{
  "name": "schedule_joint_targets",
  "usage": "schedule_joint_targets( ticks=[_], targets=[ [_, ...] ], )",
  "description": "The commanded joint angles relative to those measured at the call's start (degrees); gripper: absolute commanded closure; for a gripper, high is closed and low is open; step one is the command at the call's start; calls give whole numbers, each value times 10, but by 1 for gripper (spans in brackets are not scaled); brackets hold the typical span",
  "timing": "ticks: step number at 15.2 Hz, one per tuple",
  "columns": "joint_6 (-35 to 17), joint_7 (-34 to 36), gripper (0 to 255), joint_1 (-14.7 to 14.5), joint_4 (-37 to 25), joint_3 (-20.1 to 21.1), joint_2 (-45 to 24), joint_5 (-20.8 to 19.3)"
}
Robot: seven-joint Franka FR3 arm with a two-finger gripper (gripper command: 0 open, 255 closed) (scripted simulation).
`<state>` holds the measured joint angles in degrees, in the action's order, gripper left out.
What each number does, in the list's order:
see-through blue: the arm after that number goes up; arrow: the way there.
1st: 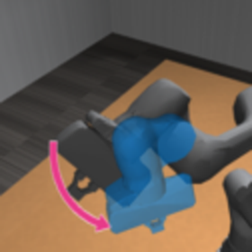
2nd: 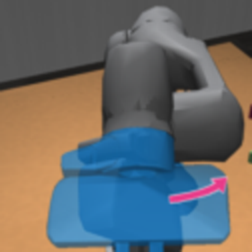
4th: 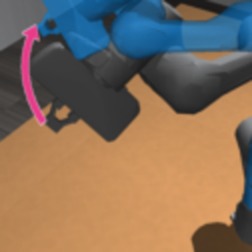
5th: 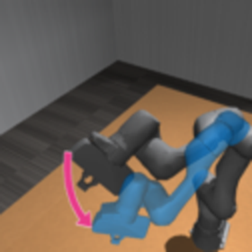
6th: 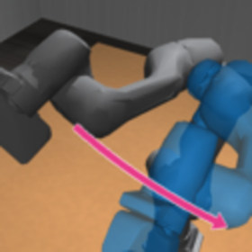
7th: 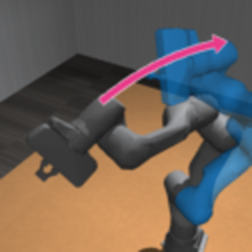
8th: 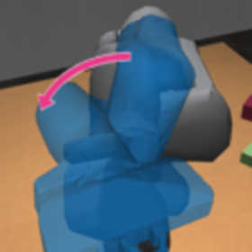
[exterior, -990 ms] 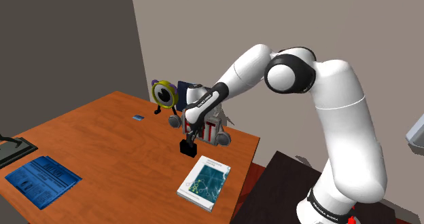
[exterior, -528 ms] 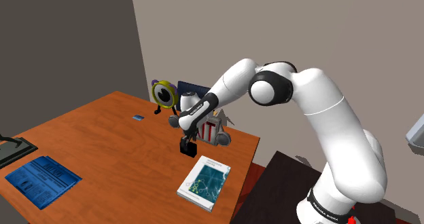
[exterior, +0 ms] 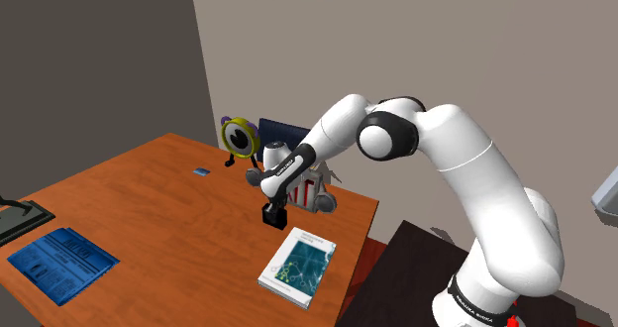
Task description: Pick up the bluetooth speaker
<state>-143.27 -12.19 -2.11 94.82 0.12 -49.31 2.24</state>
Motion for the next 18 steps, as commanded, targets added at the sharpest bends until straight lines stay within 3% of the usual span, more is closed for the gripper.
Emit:
schedule_joint_targets(
  ticks=[1,8,18],
  targets=[
    [-1,0,255,0,0,0,-1,0],
    [0,0,255,0,-1,0,-1,0],
    [40,1,255,-1,22,-1,63,-1]
  ],
)
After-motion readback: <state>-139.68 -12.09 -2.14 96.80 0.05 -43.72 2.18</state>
